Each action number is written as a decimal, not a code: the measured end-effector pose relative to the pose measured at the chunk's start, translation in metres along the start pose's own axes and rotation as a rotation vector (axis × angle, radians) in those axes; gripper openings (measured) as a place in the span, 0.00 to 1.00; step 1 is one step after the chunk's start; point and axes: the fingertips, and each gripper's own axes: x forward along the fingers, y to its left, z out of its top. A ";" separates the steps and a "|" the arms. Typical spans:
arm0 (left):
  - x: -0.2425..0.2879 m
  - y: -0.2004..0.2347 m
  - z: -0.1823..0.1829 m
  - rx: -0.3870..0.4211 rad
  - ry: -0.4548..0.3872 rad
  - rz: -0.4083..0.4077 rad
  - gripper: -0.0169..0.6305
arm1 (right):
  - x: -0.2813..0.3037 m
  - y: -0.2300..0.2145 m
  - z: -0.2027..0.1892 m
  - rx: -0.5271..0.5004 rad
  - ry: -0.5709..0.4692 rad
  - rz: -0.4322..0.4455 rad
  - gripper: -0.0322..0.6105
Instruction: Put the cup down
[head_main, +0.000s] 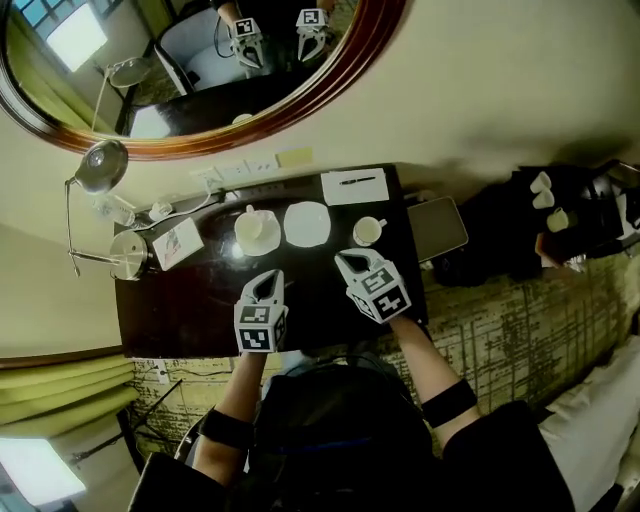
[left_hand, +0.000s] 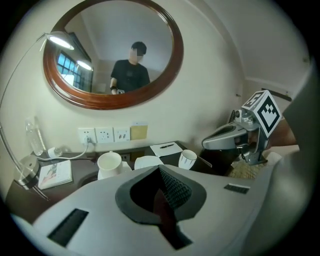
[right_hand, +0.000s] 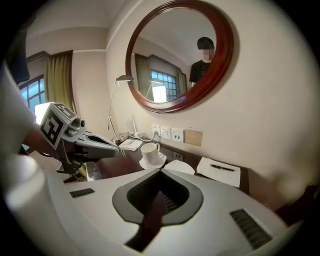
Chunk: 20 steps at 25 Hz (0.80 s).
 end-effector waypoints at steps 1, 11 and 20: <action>0.002 -0.003 0.000 0.014 0.003 -0.005 0.03 | -0.007 -0.006 -0.007 0.029 -0.002 -0.021 0.06; 0.014 -0.042 0.005 0.028 -0.001 -0.079 0.03 | -0.057 -0.045 -0.049 0.247 -0.043 -0.160 0.06; 0.014 -0.059 0.000 0.050 0.029 -0.118 0.03 | -0.062 -0.052 -0.069 0.251 -0.015 -0.178 0.06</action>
